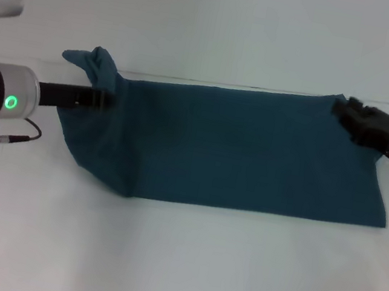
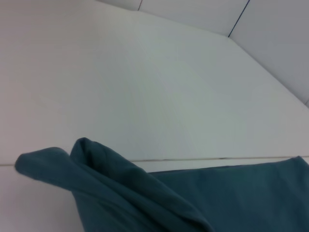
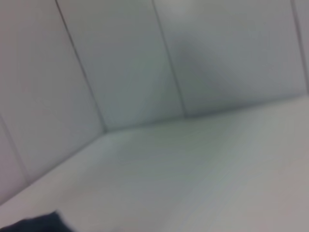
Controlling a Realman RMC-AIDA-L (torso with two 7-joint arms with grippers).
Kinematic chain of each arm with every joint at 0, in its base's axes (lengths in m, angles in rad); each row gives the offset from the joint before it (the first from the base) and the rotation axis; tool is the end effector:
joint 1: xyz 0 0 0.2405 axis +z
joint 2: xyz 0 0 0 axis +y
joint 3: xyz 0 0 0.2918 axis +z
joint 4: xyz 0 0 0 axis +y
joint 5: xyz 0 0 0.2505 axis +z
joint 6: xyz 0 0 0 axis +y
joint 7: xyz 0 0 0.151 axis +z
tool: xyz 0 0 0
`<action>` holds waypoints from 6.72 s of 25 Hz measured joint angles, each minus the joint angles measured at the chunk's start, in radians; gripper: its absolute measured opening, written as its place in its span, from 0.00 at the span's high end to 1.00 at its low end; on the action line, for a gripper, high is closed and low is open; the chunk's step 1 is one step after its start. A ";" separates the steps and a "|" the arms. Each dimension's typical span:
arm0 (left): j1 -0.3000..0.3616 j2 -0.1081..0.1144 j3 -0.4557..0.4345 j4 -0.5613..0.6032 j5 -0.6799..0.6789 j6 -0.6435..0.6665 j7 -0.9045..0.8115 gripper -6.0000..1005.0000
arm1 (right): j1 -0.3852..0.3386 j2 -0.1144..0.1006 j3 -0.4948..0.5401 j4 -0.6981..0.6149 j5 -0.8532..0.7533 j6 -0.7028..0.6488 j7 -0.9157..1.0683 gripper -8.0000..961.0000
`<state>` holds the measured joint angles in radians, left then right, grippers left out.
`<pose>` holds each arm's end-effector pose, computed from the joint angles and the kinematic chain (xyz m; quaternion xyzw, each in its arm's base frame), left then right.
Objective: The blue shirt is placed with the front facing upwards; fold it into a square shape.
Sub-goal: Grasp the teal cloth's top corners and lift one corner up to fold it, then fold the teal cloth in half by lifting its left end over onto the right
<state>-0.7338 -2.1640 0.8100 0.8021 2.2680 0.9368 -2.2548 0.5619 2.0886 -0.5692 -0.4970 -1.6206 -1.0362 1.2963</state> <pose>-0.2509 0.4982 -0.0335 -0.8152 -0.4702 -0.1697 0.2926 0.3508 0.4458 0.0014 -0.7891 0.3454 0.3150 0.3985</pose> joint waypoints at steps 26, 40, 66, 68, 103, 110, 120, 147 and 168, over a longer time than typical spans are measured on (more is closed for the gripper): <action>0.151 -0.006 0.169 0.488 -0.140 0.231 -0.200 0.99 | 0.228 0.021 -0.001 0.588 0.328 0.040 -0.769 0.97; 0.196 -0.006 0.171 0.509 -0.191 0.243 -0.202 0.99 | 0.427 0.026 0.001 0.719 0.191 0.240 -0.719 0.97; 0.221 -0.008 0.166 0.554 -0.211 0.275 -0.194 0.99 | 0.214 0.013 0.394 0.653 -0.047 0.041 -0.634 0.97; 0.224 -0.008 0.166 0.558 -0.227 0.279 -0.194 0.99 | 0.248 0.015 0.389 0.655 -0.056 0.097 -0.634 0.97; 0.257 -0.003 0.145 0.581 -0.284 0.298 -0.158 0.99 | 0.251 0.019 0.579 0.826 -0.429 0.173 -0.638 0.97; 0.250 -0.002 0.150 0.582 -0.290 0.304 -0.154 0.99 | 0.368 0.022 0.586 0.886 -0.535 0.313 -0.578 0.97; 0.249 -0.003 0.155 0.578 -0.297 0.306 -0.146 0.99 | 0.408 0.028 0.636 0.937 -0.618 0.344 -0.583 0.97; 0.246 -0.002 0.145 0.599 -0.361 0.359 -0.129 0.99 | 0.313 0.021 0.782 0.960 -0.750 0.409 -0.590 0.97; 0.247 -0.004 0.160 0.561 -0.363 0.363 -0.100 0.98 | 0.057 0.000 1.041 0.735 -0.785 0.018 -0.575 0.97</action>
<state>-0.4872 -2.1680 0.9700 1.3627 1.9049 1.2998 -2.3544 0.6189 2.0883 0.4716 0.2380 -2.4060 -1.0183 0.7217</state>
